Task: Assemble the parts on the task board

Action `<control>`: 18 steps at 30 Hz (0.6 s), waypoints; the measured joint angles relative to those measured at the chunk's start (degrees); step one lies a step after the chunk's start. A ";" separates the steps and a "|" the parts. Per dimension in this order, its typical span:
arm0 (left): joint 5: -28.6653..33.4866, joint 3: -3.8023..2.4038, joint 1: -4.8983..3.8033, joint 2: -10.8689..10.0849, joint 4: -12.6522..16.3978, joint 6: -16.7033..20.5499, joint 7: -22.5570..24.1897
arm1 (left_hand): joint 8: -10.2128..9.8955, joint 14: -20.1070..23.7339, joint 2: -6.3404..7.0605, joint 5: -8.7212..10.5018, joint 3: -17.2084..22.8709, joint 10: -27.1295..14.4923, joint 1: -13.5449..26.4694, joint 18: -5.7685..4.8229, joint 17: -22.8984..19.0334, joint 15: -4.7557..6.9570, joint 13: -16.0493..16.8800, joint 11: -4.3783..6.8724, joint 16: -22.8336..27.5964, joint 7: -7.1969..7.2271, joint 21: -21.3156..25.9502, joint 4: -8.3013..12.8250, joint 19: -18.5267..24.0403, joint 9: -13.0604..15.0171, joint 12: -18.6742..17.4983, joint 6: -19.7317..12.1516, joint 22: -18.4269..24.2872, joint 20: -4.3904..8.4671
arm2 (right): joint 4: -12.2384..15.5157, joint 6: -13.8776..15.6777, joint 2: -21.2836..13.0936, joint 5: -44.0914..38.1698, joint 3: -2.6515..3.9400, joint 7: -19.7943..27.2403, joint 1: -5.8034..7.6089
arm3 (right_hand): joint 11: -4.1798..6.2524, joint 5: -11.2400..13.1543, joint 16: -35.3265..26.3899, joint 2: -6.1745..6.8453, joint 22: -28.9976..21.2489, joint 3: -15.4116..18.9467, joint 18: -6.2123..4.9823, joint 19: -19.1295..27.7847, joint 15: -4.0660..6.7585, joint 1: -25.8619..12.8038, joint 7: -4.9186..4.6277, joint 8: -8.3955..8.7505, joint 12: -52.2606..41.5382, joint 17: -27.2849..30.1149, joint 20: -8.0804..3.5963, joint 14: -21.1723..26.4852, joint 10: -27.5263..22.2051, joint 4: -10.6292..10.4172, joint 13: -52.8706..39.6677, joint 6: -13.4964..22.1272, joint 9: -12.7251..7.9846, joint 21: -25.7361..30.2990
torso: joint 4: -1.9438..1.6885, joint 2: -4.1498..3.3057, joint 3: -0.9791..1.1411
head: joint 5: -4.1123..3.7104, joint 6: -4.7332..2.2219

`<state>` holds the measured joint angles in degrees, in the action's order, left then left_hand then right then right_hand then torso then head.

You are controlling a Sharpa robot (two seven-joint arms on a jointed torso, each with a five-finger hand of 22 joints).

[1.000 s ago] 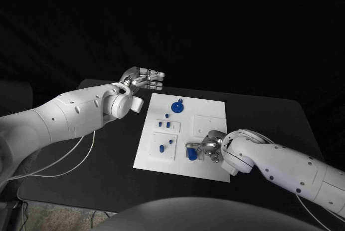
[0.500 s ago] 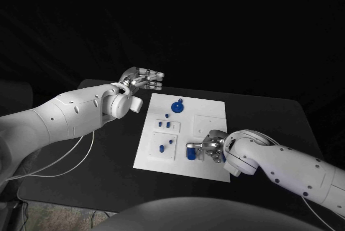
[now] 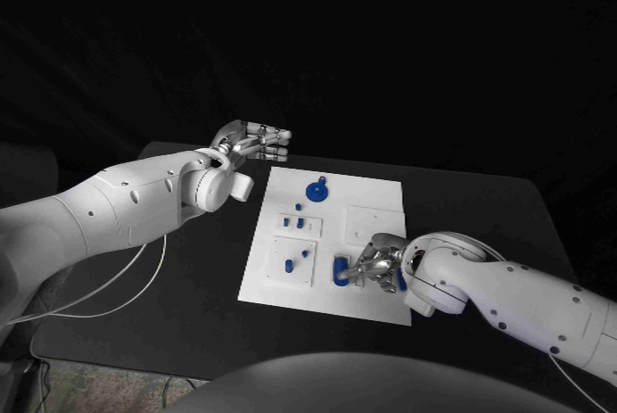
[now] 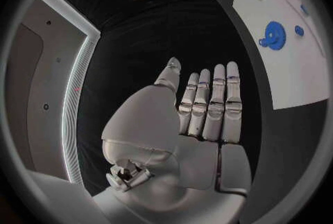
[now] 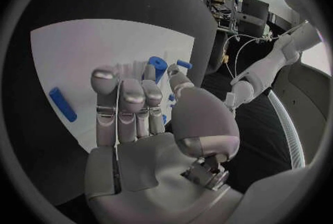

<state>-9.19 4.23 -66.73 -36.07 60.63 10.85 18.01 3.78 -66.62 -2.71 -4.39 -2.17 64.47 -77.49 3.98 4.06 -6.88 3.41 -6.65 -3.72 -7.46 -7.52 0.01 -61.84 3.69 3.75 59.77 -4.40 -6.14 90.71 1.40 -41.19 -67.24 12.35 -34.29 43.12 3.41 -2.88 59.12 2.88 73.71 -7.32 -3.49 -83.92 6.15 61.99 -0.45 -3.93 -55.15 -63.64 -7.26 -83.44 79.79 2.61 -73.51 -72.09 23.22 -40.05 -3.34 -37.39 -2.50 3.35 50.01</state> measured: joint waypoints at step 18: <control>-0.01 0.01 0.00 -0.02 -0.03 -0.08 -0.27 | 0.00 0.00 0.00 0.00 0.24 0.00 0.00 0.00 0.00 0.00 0.00 0.00 0.00 0.00 0.00 -0.24 0.00 0.00 0.00 0.00 -0.01 0.00 | 0.40 -1.30 -0.46 -1.53 0.00 2.26 -0.53 | 0.38 0.00 0.00 -1.84 0.09 -4.79 0.00 0.00 -0.01 1.17 0.07 0.00 -0.27 0.05 0.00 0.00 0.38 0.78 -0.47 -0.41 1.51 0.00 | -0.05 0.01 -0.08 | -0.09 0.00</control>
<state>-9.19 4.24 -66.73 -36.10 60.61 10.78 17.74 3.78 -66.62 -2.72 -4.38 -1.93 64.47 -77.49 3.98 4.07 -6.88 3.41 -6.65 -3.72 -7.46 -7.52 -0.22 -61.84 3.69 3.75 59.77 -4.41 -6.14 91.11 0.09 -41.64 -68.77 12.35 -32.03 42.59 3.79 -2.88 59.12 1.04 73.80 -12.11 -3.49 -83.92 6.14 63.15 -0.37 -3.93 -55.42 -63.59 -7.26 -83.43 80.18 3.39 -73.98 -72.50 24.72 -40.05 -3.39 -37.38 -2.59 3.26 50.01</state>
